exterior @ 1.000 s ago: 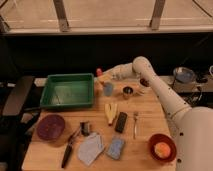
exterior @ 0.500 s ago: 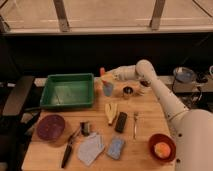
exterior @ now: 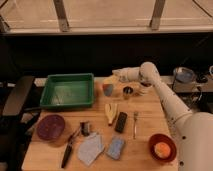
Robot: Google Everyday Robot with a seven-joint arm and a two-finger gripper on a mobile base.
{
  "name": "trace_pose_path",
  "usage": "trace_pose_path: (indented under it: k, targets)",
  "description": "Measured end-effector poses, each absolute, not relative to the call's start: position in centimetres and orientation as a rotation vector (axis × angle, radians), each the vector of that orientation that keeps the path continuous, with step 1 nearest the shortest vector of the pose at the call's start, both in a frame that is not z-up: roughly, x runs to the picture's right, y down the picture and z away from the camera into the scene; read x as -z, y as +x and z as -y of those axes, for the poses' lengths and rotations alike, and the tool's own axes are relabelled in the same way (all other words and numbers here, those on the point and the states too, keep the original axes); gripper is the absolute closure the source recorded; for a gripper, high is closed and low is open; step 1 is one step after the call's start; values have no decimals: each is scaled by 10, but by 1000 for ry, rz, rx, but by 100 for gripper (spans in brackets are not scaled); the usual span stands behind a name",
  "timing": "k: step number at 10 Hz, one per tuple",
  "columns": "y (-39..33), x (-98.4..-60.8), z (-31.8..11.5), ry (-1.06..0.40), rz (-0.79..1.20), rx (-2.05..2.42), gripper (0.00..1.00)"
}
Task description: Place pepper in plastic cup
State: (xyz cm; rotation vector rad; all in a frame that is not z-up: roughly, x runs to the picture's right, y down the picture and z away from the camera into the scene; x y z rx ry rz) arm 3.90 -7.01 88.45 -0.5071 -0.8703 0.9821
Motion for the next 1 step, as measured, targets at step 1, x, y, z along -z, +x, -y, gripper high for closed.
trace_pose_path:
  k: [1]
  targets:
    - [40,-884,71,-504,871,-984,20]
